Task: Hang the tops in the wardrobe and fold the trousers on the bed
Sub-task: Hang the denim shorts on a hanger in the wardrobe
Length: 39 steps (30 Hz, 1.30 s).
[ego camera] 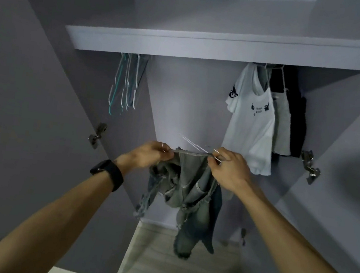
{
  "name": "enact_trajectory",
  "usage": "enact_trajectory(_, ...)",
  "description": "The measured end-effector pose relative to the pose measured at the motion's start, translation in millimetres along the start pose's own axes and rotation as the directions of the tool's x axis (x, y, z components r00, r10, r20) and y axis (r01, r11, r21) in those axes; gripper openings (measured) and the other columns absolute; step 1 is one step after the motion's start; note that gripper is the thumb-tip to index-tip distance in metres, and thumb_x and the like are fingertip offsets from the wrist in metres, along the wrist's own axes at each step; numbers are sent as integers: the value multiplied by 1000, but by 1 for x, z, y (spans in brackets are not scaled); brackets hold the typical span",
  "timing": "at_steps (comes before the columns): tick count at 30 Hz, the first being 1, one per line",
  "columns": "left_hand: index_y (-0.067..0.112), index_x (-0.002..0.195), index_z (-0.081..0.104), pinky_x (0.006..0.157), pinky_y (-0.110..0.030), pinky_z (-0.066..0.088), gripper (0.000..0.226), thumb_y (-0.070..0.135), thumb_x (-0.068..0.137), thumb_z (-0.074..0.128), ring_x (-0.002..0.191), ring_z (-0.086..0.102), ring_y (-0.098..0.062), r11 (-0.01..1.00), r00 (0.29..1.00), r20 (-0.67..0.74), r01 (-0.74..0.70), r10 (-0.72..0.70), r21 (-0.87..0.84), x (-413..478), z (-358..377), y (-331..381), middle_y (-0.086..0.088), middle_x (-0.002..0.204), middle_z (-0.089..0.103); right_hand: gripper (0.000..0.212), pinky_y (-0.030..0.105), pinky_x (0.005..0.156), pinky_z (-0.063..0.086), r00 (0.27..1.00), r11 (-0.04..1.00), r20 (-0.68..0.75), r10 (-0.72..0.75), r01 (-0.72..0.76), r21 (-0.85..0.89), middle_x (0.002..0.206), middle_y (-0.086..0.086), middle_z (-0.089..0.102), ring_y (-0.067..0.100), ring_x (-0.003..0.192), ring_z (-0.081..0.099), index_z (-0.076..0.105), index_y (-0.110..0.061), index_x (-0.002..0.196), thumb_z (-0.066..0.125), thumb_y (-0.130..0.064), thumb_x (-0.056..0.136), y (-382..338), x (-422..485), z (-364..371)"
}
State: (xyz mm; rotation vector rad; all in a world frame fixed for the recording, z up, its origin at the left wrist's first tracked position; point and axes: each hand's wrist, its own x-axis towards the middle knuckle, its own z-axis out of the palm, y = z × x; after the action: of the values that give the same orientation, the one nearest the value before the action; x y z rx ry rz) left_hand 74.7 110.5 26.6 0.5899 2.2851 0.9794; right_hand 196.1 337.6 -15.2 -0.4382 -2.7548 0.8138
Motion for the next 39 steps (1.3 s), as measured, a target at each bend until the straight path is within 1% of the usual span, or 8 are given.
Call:
enact_trajectory(2,25,86,74,89,-31,49,20,41,96,66,93,67,-18,999,999,47,-15,17,-42,2,8,5,5,91,73,18,34,70,45,998,999,45,34,-33,-32,96,3,71,31,90,62,48,-28,83,52,-37,98,13,1,2)
enact_trajectory(4,28,89,74,82,-23,46,26,54,91,68,93,63,-11,968,997,39,-72,64,239,9,14,13,10,95,71,16,32,70,41,996,998,64,55,-53,-31,98,3,72,31,93,64,46,-32,84,53,-37,98,21,1,8)
enact_trajectory(9,40,114,66,74,-34,47,36,63,96,45,91,65,-23,548,948,-115,-71,297,833,25,33,26,4,100,70,13,32,74,47,989,992,78,124,-126,22,95,-3,71,26,92,65,52,-32,86,59,-37,95,30,-2,18)
enact_trajectory(14,30,117,60,59,-32,35,34,51,106,36,74,68,-33,365,861,-208,29,463,931,37,48,19,-5,82,70,27,27,72,53,961,880,16,277,-260,398,72,-13,70,7,72,66,68,-28,74,59,-37,98,39,-36,15)
enact_trajectory(18,30,118,61,58,-31,35,36,52,106,35,70,68,-34,396,857,-249,58,452,917,45,46,9,-5,79,70,25,2,67,42,944,757,-31,328,-244,606,76,-23,73,-9,72,64,74,-43,77,65,-31,97,45,-82,-1)
enact_trajectory(28,32,121,60,64,-36,41,39,55,104,35,79,67,-41,556,845,-286,-16,452,831,42,55,35,-10,86,72,28,7,55,41,961,838,-17,275,-231,494,60,-19,67,-1,54,60,75,-22,72,64,-33,96,36,-79,2)
enact_trajectory(32,38,115,61,64,-36,44,29,56,102,41,79,66,-37,726,818,-338,-133,464,675,23,80,51,-3,84,72,34,28,58,45,969,904,71,236,-246,349,60,-2,63,18,60,58,67,-16,66,57,-26,97,5,-42,13)
enact_trajectory(39,38,110,55,56,-35,51,32,61,98,37,64,65,-24,767,809,-311,-246,499,592,-24,84,26,7,68,64,27,22,54,43,921,654,-31,388,-252,713,55,-7,61,5,53,53,67,-14,67,58,-19,92,-25,-16,26)
